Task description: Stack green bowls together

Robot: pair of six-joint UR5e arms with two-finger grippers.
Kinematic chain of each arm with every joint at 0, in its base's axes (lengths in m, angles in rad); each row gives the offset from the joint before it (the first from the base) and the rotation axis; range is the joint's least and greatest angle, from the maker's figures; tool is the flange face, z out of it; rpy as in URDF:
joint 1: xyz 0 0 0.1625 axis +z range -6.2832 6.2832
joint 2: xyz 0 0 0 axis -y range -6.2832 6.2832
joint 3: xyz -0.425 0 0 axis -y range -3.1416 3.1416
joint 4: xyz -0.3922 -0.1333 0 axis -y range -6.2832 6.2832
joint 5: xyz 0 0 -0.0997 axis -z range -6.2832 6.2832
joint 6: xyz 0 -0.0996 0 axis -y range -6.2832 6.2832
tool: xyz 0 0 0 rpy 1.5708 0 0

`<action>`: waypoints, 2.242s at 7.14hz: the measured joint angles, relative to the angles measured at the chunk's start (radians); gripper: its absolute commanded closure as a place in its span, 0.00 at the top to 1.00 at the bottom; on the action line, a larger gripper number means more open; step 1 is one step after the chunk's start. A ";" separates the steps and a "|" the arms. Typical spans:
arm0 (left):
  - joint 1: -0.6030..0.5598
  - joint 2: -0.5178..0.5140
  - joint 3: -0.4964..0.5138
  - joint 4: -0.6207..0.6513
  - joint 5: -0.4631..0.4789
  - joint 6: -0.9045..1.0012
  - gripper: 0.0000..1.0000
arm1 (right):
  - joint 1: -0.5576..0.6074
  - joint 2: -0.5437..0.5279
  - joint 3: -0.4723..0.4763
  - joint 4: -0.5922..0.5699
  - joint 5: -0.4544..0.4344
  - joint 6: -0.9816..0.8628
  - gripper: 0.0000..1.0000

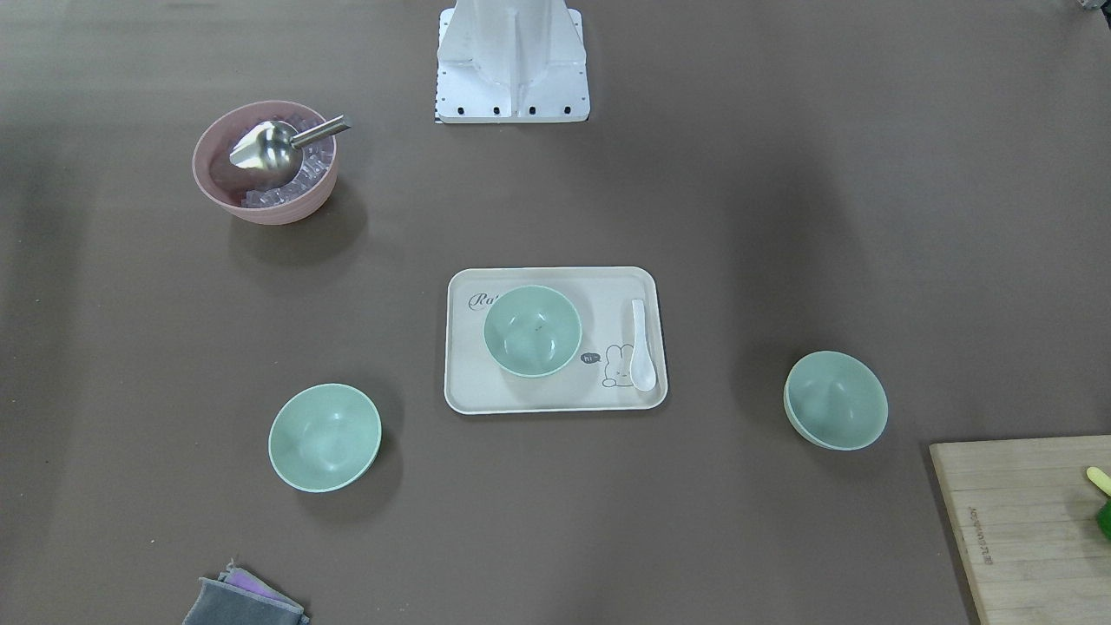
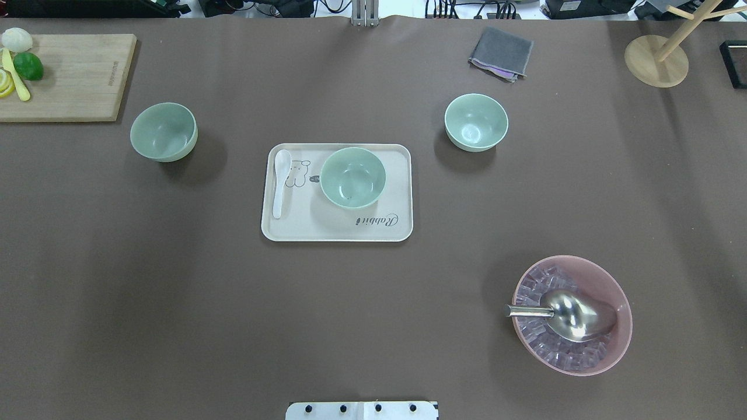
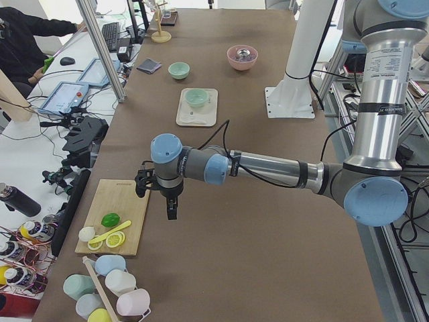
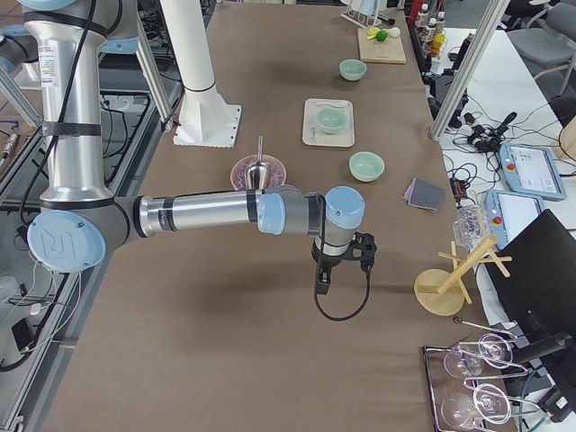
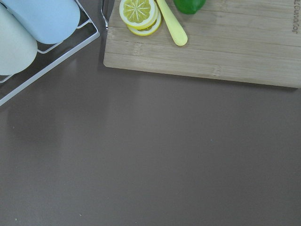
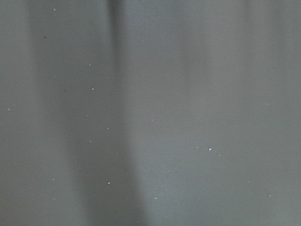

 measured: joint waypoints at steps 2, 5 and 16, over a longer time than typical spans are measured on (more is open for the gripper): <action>0.001 -0.001 -0.001 -0.003 0.000 0.000 0.98 | 0.000 0.000 0.000 0.000 0.001 0.004 1.00; 0.000 0.004 -0.007 -0.009 -0.001 0.006 0.98 | 0.000 0.000 0.000 0.000 0.001 0.007 1.00; 0.282 -0.108 -0.008 -0.215 0.024 -0.371 0.98 | -0.070 0.073 -0.019 0.004 -0.002 0.068 1.00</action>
